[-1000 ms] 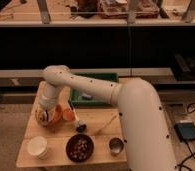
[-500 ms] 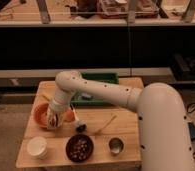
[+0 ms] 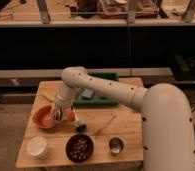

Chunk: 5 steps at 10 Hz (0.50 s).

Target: Wipe red bowl with eraser

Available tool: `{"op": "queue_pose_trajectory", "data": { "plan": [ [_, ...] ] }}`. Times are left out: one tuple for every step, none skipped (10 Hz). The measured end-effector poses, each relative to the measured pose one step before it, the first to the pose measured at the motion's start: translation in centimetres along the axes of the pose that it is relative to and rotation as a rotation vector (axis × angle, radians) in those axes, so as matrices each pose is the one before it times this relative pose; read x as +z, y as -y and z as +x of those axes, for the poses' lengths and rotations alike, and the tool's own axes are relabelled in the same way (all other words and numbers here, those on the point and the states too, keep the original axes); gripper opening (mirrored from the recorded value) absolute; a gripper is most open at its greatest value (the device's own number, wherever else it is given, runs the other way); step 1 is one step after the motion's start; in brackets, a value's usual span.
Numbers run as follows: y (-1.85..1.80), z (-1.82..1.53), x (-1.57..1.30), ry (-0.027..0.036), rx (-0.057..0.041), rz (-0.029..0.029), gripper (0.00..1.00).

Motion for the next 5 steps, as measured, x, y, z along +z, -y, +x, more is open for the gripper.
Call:
{"op": "queue_pose_trajectory", "data": {
  "plan": [
    [0.734,0.828,0.221,0.00354,-0.00860,-0.00580,0.09],
    [0.959,0.746,0.498,0.00875,-0.01257,-0.00631,0.09],
    [0.784,0.452,0.490,0.00905,-0.01086,-0.00502,0.09],
    [1.038,0.421,0.591,0.01041,-0.01675,-0.00507,0.09],
    [1.037,0.153,0.644,0.01473,-0.02324,-0.00665,0.09]
  ]
}}
